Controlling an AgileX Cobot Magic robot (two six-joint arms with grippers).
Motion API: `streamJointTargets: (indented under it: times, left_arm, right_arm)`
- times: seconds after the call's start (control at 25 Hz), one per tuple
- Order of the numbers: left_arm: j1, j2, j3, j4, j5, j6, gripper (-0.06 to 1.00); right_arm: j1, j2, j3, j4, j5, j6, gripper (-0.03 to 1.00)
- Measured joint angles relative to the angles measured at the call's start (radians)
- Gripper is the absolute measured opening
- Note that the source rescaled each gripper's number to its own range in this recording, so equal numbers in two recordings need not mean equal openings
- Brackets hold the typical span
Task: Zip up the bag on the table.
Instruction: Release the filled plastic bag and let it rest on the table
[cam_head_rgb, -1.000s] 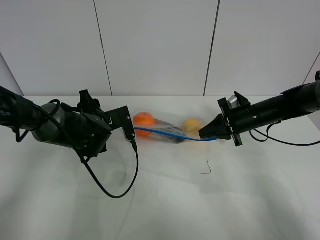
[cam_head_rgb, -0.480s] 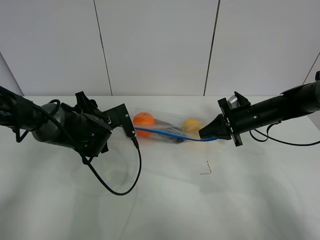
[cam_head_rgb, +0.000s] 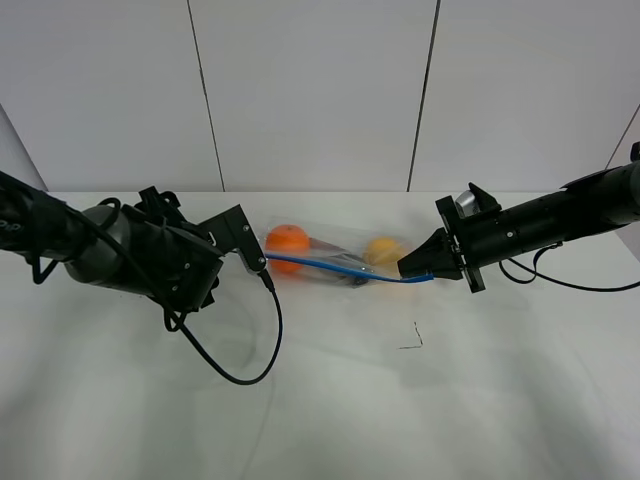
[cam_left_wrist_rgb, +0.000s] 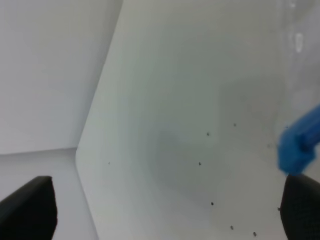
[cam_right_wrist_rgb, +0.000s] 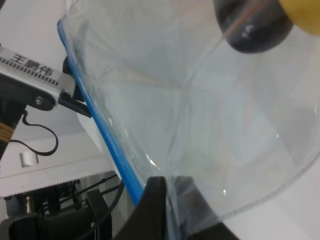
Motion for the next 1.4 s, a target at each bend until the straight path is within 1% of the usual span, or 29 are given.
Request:
streamJointTargets:
  times: [0.08,0.16,0.24,0.4,0.52,0.64,0.72,0.8,0.84,0.92,1.04,1.16,1.24,1.36,1.4]
  left_arm:
    - [0.0,-0.002,-0.02,-0.027,0.005,0.022,1.0]
    - [0.0,-0.012,-0.045,-0.075,0.006,0.054,1.0]
    - [0.0,-0.032,-0.075,-0.148,0.007,0.095,1.0]
    - [0.015,-0.084,-0.142,-0.298,0.009,0.212,1.0]
    - [0.056,-0.125,-0.197,-0.421,0.015,0.277,1.0]
    - [0.122,-0.183,-0.243,-0.549,0.021,0.387,1.0]
    - [0.178,-0.231,-0.266,-0.639,0.03,0.478,1.0]
    - [0.232,-0.274,-0.282,-0.741,0.054,0.561,1.0]
    - [0.27,-0.302,-0.287,-0.79,0.07,0.606,1.0]
    - [0.336,-0.346,-0.291,-0.884,0.091,0.659,1.0]
    - [0.444,-0.415,-0.291,-0.998,0.132,0.745,1.0]
    - [0.544,-0.484,-0.291,-1.114,0.18,0.816,1.0]
    - [0.601,-0.525,-0.291,-1.191,0.213,0.835,1.0]
    - [0.669,-0.589,-0.291,-1.266,0.266,0.854,1.0]
    - [0.679,-0.606,-0.291,-1.273,0.277,0.867,1.0]
  right_arm:
    - [0.0,0.0,0.0,0.0,0.0,0.0,0.0]
    - [0.0,0.0,0.0,0.0,0.0,-0.003,0.0]
    - [0.0,0.0,0.0,0.0,0.0,-0.003,0.0]
    - [0.0,0.0,0.0,0.0,0.0,-0.003,0.0]
    - [0.0,0.0,0.0,0.0,0.0,-0.004,0.0]
    - [0.0,0.0,0.0,0.0,0.0,-0.005,0.0]
    - [0.0,0.0,0.0,0.0,0.0,-0.011,0.0]
    - [0.0,0.0,0.0,0.0,0.0,-0.012,0.0]
    - [0.0,0.0,0.0,0.0,0.0,-0.012,0.0]
    - [0.0,0.0,0.0,0.0,0.0,-0.016,0.0]
    - [0.0,0.0,0.0,0.0,0.0,-0.019,0.0]
    - [0.0,0.0,0.0,0.0,0.0,-0.023,0.0]
    - [0.0,0.0,0.0,0.0,0.0,-0.023,0.0]
    - [0.0,0.0,0.0,0.001,0.0,-0.028,0.0]
    - [0.0,0.0,0.0,0.002,0.0,-0.029,0.0]
